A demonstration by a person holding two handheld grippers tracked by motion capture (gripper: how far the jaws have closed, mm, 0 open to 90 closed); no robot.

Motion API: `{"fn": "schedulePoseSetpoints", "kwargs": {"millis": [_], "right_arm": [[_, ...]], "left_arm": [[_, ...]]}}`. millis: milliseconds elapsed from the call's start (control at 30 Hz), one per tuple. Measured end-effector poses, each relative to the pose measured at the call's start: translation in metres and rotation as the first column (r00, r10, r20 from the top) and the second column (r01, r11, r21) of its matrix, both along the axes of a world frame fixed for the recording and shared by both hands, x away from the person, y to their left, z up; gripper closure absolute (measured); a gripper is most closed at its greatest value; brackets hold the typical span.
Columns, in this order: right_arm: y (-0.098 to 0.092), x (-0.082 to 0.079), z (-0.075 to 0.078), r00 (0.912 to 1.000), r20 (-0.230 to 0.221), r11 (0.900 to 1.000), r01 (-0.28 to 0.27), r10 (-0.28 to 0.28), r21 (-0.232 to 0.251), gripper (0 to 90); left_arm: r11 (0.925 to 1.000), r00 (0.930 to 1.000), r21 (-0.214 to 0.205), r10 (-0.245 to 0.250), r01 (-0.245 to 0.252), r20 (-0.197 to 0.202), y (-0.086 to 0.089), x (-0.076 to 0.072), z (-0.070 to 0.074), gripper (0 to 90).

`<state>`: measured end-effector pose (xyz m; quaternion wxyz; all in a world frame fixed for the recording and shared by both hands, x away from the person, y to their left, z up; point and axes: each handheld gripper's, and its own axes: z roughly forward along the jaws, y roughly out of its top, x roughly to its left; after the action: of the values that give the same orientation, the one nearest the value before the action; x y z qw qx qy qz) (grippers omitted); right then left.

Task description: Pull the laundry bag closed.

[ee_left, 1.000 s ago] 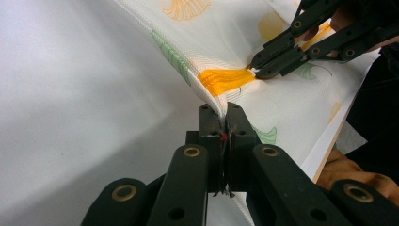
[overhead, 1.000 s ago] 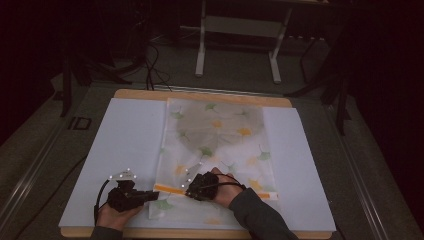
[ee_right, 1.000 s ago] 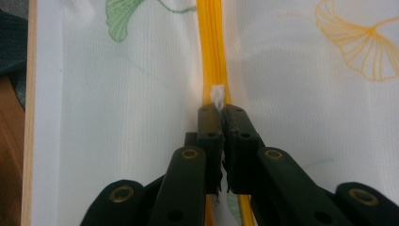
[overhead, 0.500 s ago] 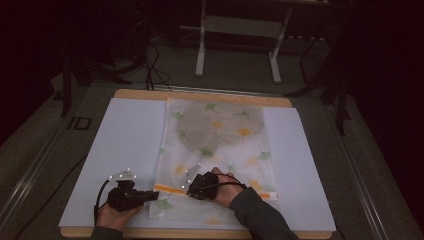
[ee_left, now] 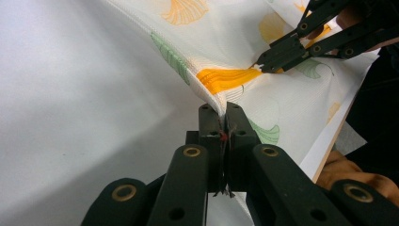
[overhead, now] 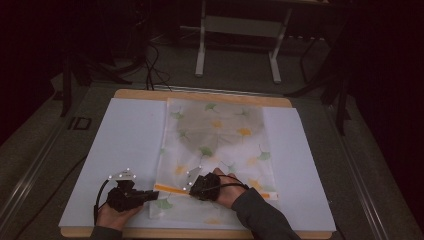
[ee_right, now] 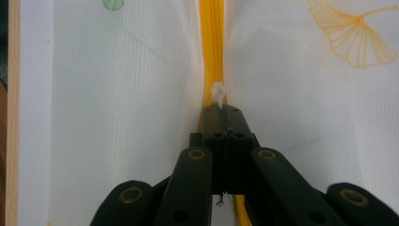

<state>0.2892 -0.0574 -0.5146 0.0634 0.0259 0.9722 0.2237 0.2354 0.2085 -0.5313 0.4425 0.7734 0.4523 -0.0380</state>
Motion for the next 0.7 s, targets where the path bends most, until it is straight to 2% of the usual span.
{"fn": "schedulePoseSetpoints", "kwargs": {"millis": [700], "right_arm": [[-0.0094,-0.0022,0.0018,0.9992,0.039,0.9991,0.003,-0.001,-0.042,90.0]], "left_arm": [[1.0000,1.0000,-0.004,0.006,-0.006,0.004,0.0029,-0.0001,0.0008,88.0]]}}
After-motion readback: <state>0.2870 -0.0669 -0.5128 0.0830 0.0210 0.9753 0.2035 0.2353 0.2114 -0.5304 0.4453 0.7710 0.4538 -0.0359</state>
